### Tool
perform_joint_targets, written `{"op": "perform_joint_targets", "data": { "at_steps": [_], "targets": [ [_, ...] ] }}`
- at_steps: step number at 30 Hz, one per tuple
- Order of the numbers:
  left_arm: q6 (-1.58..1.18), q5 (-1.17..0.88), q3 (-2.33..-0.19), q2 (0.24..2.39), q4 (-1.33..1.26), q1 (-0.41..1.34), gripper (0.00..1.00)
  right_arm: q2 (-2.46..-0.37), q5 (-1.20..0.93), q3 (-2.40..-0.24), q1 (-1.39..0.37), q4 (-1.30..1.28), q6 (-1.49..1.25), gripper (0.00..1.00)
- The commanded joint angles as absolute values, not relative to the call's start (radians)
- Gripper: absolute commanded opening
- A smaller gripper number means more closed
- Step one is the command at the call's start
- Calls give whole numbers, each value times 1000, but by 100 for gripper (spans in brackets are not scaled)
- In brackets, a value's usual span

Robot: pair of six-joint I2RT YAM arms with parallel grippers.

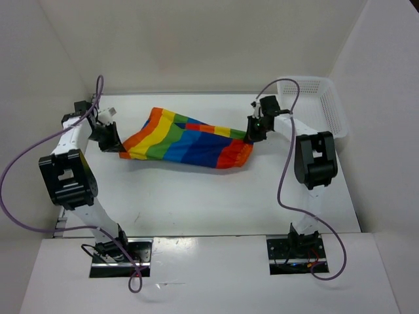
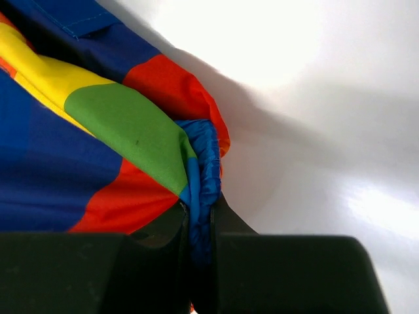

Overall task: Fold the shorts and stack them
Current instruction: Fold the shorts

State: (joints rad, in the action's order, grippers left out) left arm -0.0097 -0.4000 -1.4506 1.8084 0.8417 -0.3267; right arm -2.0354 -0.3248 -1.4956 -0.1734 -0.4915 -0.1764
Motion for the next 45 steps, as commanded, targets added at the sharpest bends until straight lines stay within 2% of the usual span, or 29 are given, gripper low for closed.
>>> {"op": "perform_joint_targets", "data": {
  "at_steps": [1, 4, 5, 6, 8, 9, 12, 13, 14, 15, 16, 18, 19, 23, 26, 28, 33, 37, 38, 41, 42, 45],
  "targets": [
    [0, -406, -1367, 1727, 929, -315, 6, -1901, -239, -1408, -69, -557, -71, 0],
    [0, -407, -1316, 1717, 942, -249, 14, -1870, -229, -1324, -69, -583, 3, 0],
    [0, -407, -1307, 1717, 951, -238, 22, -1858, -229, -1313, -69, -583, 3, 0],
    [0, -420, -1298, 1727, 951, -238, 25, -1858, -229, -1313, -69, -583, 3, 1],
    [0, -452, -1298, 1736, 971, -215, 37, -1858, -239, -1342, -69, -583, 14, 12],
    [0, -453, -1289, 1746, 992, -215, 46, -1858, -239, -1357, -69, -583, 27, 18],
    [0, -450, -1316, 1756, 1015, -189, 54, -1884, -230, -1411, -69, -583, 49, 40],
    [0, -449, -1383, 1756, 1015, -189, 56, -1893, -230, -1420, -69, -592, 49, 48],
    [0, -449, -1434, 1756, 1015, -189, 58, -1893, -230, -1433, -69, -592, 63, 60],
    [0, -462, -1490, 1766, 997, -189, 62, -1893, -230, -1433, -69, -603, 75, 63],
    [0, -478, -1613, 1790, 988, -170, 70, -1893, -230, -1433, -69, -612, 75, 71],
    [0, -492, -1739, 1885, 970, -138, 78, -1884, -230, -1433, -83, -612, 109, 75],
    [0, -448, -1855, 1926, 969, -94, 79, -1884, -230, -1433, -97, -623, 120, 79],
    [0, -439, -2053, 2165, 969, -26, 82, -1865, -189, -1442, -123, -614, 144, 86],
    [0, -417, -2123, 2252, 948, 8, 83, -1865, -189, -1451, -123, -604, 156, 95],
    [0, -417, -2204, 2322, 939, 20, 88, -1891, -175, -1462, -123, -604, 166, 95],
    [0, -407, -2381, 2440, 939, 67, 89, -1937, -85, -1552, -178, -562, 202, 96],
    [0, -399, -2399, 2453, 948, 91, 86, -1948, -9, -1661, -238, -526, 247, 96],
    [0, -408, -2384, 2453, 948, 91, 77, -1948, -9, -1673, -261, -514, 256, 96],
    [0, -466, -2384, 2453, 957, 91, 60, -1970, -58, -1706, -328, -514, 316, 96],
    [0, -495, -2394, 2462, 957, 91, 50, -1970, -67, -1706, -345, -514, 325, 96],
    [0, -515, -2408, 2471, 966, 91, 32, -2023, -113, -1742, -399, -532, 348, 89]
  ]
}}
